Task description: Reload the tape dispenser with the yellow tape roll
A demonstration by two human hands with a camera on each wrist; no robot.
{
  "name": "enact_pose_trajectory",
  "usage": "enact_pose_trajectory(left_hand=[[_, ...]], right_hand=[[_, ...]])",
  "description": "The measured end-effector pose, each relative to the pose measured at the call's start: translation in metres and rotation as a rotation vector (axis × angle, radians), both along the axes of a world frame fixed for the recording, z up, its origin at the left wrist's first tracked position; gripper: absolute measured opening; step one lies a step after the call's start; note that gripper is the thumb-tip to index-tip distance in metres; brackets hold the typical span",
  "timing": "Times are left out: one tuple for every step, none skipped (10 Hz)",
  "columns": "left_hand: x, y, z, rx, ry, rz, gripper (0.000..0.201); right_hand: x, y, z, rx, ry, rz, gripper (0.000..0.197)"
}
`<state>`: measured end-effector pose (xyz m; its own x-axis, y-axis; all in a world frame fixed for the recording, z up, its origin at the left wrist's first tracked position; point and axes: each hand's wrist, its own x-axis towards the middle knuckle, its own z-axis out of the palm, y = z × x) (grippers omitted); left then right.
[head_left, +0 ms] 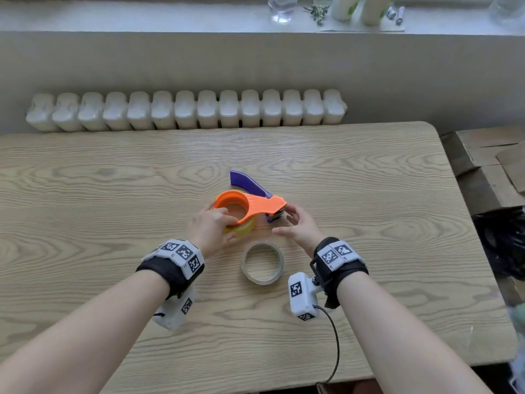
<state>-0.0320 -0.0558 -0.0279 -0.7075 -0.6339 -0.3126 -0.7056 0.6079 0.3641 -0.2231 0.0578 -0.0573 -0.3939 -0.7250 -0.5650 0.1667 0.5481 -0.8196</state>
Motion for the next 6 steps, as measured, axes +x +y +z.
enact_pose_trajectory(left_hand=[[-0.003, 0.006, -0.005, -0.045, -0.002, -0.021, 0.031], [-0.006, 0.008, -0.013, -0.101, 0.022, -0.088, 0.024], [-0.010, 0.010, -0.022, -0.138, -0.013, -0.197, 0.025], [-0.010, 0.012, -0.027, -0.122, -0.034, -0.244, 0.029], [-0.012, 0.015, -0.029, -0.090, -0.012, -0.186, 0.044], [-0.010, 0.019, -0.019, -0.075, -0.060, -0.137, 0.062]], right_hand=[[0.000, 0.000, -0.003, -0.007, 0.004, 0.012, 0.073], [-0.002, 0.001, -0.003, 0.002, -0.004, 0.022, 0.074], [-0.004, 0.002, 0.000, 0.010, 0.009, 0.047, 0.075], [-0.004, 0.004, 0.008, 0.030, 0.028, 0.099, 0.079], [-0.007, 0.007, 0.016, 0.100, 0.049, 0.153, 0.082], [-0.010, 0.013, 0.025, 0.151, 0.078, 0.174, 0.079]])
